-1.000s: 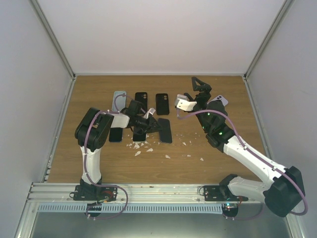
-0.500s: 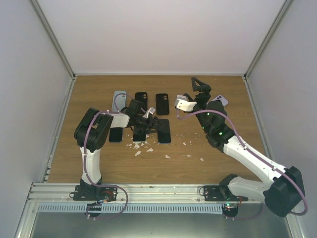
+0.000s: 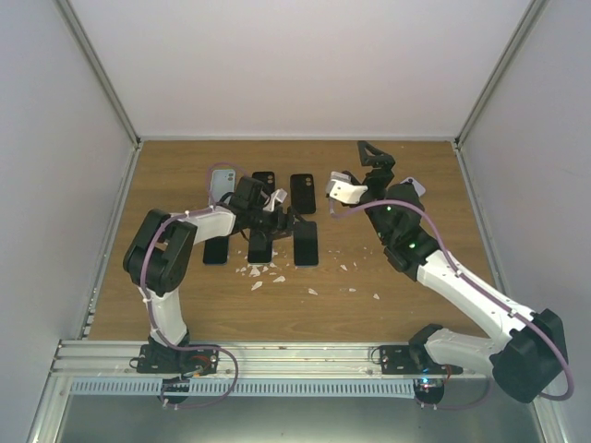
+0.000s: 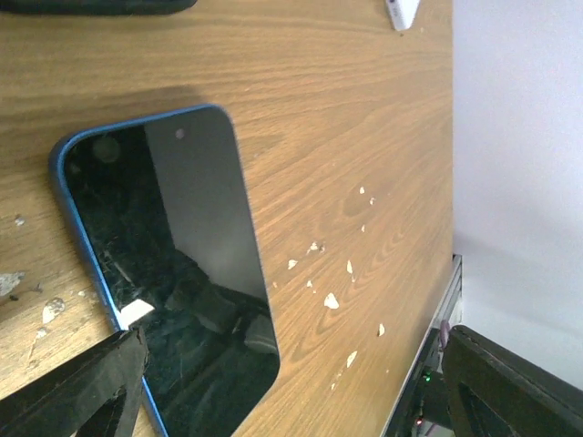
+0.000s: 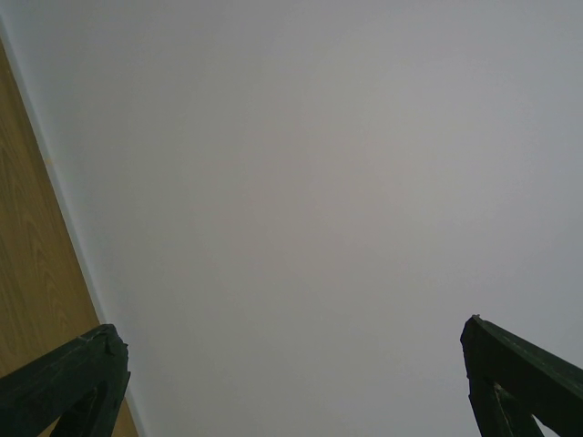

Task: Take the phone out of the phone case
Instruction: Place the phone at the center of the board.

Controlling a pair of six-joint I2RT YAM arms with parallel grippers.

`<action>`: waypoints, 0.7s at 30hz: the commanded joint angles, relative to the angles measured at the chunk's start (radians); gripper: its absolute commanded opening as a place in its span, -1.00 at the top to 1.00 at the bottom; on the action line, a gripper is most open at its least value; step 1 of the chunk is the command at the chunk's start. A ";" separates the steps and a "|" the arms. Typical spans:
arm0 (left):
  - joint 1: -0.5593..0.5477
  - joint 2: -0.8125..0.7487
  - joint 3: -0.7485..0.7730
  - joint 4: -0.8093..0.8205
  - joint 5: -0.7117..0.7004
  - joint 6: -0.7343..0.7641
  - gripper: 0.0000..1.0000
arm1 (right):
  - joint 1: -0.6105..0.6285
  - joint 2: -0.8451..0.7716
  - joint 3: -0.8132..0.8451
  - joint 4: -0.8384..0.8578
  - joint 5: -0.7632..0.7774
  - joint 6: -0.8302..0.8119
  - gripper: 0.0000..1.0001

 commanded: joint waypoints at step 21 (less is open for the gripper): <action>0.039 -0.257 0.188 -0.146 -0.146 0.332 -0.98 | -0.029 0.158 0.328 -0.305 -0.015 0.409 -0.99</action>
